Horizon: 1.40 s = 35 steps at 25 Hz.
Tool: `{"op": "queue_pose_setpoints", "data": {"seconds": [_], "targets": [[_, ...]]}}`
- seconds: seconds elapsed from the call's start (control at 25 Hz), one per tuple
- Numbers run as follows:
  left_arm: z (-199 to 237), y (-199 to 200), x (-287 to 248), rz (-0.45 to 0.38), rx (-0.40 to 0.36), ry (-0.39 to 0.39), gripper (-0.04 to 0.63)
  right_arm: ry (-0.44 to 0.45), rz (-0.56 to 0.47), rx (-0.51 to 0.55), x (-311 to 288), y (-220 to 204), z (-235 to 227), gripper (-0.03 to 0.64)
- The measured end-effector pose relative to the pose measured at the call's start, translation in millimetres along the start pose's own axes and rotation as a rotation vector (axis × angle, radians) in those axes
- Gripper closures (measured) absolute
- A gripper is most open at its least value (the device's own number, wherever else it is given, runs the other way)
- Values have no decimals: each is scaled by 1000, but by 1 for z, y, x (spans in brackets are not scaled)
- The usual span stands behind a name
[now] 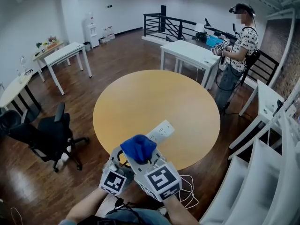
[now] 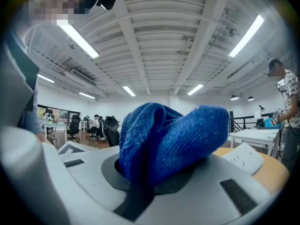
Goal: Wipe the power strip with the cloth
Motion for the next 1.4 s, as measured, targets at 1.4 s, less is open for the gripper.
{"op": "queue_pose_setpoints", "data": {"seconds": [1.4], "targets": [[11,6,27,-31,-11,28,302,-302,11,169,44,48,-122,572]]}}
Point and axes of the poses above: the fingertips, and each gripper's own axes: x backward along the fingers, z to its left, y out of its top, the point moved 7 cm from there along x, backward along the fingers, and after that the axes turned 2 degrees about -z, right-handed, at the moved point
